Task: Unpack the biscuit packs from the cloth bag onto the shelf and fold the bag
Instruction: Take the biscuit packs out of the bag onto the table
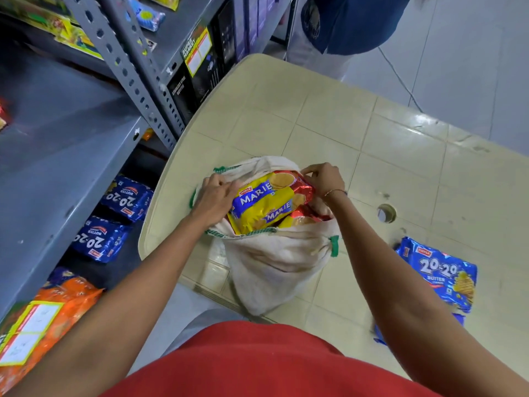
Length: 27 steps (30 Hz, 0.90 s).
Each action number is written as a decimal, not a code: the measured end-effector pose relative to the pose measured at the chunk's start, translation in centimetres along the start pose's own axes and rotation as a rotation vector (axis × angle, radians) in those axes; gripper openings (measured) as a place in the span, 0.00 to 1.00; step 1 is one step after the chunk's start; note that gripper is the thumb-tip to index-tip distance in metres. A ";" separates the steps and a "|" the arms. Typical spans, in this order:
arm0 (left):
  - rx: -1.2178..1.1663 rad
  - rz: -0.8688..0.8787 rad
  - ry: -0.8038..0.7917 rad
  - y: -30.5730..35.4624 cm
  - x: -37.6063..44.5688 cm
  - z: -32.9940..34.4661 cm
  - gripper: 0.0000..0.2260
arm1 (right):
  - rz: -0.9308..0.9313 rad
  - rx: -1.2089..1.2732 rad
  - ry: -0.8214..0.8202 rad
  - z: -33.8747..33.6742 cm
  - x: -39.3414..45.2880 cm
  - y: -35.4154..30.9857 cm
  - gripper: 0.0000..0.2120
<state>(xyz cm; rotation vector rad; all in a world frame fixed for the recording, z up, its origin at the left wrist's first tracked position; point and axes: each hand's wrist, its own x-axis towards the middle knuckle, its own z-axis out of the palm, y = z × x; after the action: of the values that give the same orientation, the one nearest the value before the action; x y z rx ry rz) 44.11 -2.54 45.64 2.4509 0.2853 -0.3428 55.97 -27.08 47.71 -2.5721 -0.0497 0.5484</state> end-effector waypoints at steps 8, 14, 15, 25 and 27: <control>0.115 -0.255 0.304 1.5 -4.5 1.4 0.21 | 0.168 0.266 -0.338 -1.0 -1.3 -3.1 0.27; -0.123 -0.503 0.039 2.2 -5.4 0.2 0.35 | 0.224 0.299 -0.308 -1.1 -3.1 -3.7 0.29; -0.261 -0.554 0.004 2.6 -5.3 -0.2 0.34 | 0.220 0.303 -0.279 -1.4 -3.7 -3.9 0.29; -0.767 -0.364 -0.193 10.7 -6.8 -2.4 0.14 | 0.298 0.335 -0.204 -10.5 -14.3 2.2 0.27; -0.725 -0.266 -0.243 13.8 -7.6 -0.3 0.16 | 0.299 0.371 -0.191 -12.1 -16.7 5.4 0.23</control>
<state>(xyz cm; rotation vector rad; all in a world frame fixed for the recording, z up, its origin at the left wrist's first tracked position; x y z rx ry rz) 40.95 -13.88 56.06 1.6449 0.5263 -0.5361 44.94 -39.78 60.84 -2.1692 0.3439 0.8281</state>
